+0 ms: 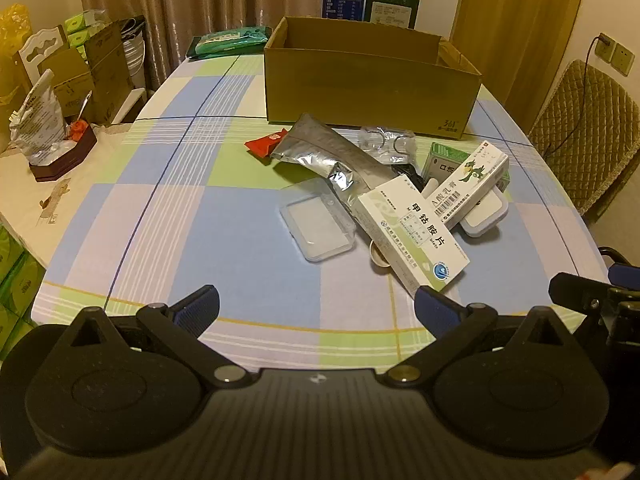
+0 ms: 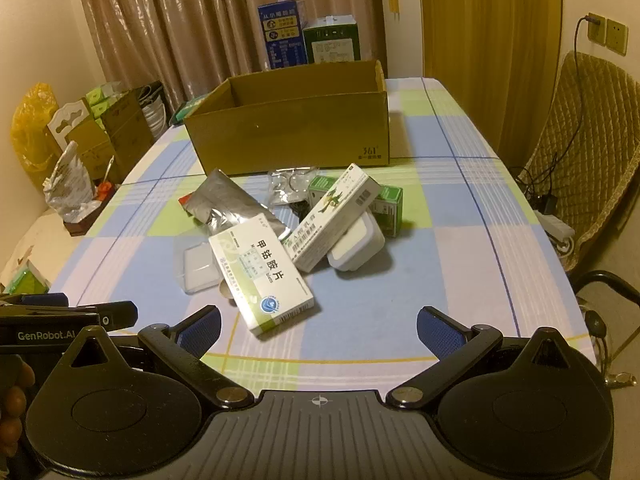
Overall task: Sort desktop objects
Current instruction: 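Reach right tool to white medicine box while left tool reaches clear plastic case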
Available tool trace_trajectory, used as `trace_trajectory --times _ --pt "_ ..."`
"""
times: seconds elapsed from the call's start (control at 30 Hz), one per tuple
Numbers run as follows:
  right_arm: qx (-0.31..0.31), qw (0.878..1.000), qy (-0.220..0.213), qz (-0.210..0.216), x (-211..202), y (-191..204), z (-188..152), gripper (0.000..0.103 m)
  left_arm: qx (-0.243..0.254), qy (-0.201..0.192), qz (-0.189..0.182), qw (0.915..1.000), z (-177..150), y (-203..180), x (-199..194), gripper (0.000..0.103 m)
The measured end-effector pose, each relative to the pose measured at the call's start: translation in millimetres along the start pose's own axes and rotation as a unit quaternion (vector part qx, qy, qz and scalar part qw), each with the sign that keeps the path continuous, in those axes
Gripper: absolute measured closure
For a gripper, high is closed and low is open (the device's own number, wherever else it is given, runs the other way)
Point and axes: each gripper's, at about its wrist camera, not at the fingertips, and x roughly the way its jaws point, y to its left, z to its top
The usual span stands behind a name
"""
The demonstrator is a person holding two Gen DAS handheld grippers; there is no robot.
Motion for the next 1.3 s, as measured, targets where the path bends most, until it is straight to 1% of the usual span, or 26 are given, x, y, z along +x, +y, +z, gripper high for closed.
trace_trajectory --times 0.27,0.43,0.57,0.67,0.73,0.83,0.9,1.07,1.13,1.2,1.3 --pt "0.000 1.000 0.003 0.000 1.2 0.0 0.1 0.002 0.001 0.000 -0.001 1.0000 -0.2 1.0 -0.4 0.001" --pt "-0.003 1.000 -0.013 0.009 -1.9 -0.5 0.6 0.002 -0.001 0.000 -0.030 0.9996 1.1 5.0 0.3 0.001" --pt "-0.023 0.999 -0.032 0.010 -0.7 2.6 1.2 0.002 0.018 0.004 -0.029 0.9994 4.1 5.4 4.0 0.001" --pt "-0.047 0.998 -0.027 0.008 5.0 7.7 2.4 0.002 0.023 0.000 -0.035 0.9991 7.1 10.6 7.4 0.001" --pt "-0.053 0.998 -0.018 0.010 9.4 9.5 4.8 0.002 0.032 -0.008 -0.029 0.9990 10.0 14.4 9.5 0.001" --pt "-0.061 0.998 -0.012 0.032 16.1 10.4 9.2 0.002 0.045 -0.016 -0.026 0.9985 18.3 22.9 14.9 0.001" --pt "-0.071 0.997 -0.007 0.040 22.8 13.0 12.7 0.002 0.052 -0.024 -0.030 0.9979 24.5 28.3 18.0 0.001" --pt "-0.110 0.993 0.006 0.043 44.5 23.3 18.0 0.002 0.103 -0.046 -0.041 0.9928 37.7 33.7 29.9 0.001" --pt "-0.121 0.991 0.012 0.046 54.9 26.3 18.8 0.002 0.113 -0.032 -0.039 0.9923 42.2 34.3 40.0 0.001" --pt "-0.131 0.990 0.017 0.049 65.9 29.4 18.9 0.002 0.114 -0.009 -0.037 0.9927 45.0 35.2 51.9 0.001" --pt "-0.142 0.988 0.029 0.055 82.9 31.7 18.9 0.004 0.102 0.016 -0.033 0.9941 45.7 38.4 68.3 0.001"
